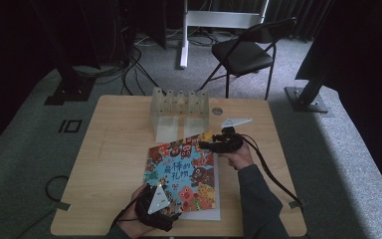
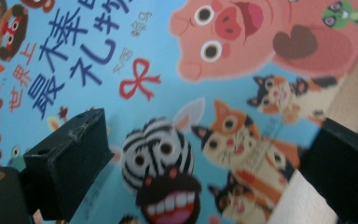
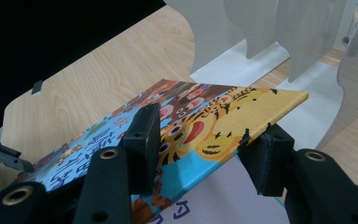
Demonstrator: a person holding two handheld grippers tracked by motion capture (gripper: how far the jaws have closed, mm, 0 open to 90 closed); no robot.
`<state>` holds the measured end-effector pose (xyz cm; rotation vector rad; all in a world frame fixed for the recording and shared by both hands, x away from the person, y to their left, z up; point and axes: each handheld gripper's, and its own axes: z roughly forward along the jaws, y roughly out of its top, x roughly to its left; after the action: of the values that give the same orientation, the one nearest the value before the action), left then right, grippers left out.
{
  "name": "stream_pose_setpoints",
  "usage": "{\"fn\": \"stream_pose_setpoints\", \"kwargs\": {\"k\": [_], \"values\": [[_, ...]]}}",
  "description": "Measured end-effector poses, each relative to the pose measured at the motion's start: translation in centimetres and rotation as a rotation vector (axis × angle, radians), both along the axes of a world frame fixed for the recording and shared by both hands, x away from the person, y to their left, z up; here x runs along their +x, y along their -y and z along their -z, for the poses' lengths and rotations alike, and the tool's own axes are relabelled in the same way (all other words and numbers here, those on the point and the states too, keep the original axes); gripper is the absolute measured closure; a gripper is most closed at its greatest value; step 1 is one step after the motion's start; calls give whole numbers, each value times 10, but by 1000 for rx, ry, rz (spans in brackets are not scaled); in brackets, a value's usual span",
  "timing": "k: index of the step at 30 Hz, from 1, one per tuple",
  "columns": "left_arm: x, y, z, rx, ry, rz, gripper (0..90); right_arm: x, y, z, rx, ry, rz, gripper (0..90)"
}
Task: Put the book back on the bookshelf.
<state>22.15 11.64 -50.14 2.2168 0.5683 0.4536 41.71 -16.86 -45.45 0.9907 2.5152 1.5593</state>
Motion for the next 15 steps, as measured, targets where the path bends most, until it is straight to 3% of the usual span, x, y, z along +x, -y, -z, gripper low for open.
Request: {"fn": "stream_pose_setpoints", "kwargs": {"k": [4,8,15], "values": [[0,-14,-1,-46,-43,15,57,0,-1,-2,-6,1,-2,513],[-1,-20,0,-47,-52,15,56,0,-2,-3,-4,0,-2,514],[5,-50,-5,-115,-48,-66,57,1,-2,-4,-5,1,-3,516]]}}
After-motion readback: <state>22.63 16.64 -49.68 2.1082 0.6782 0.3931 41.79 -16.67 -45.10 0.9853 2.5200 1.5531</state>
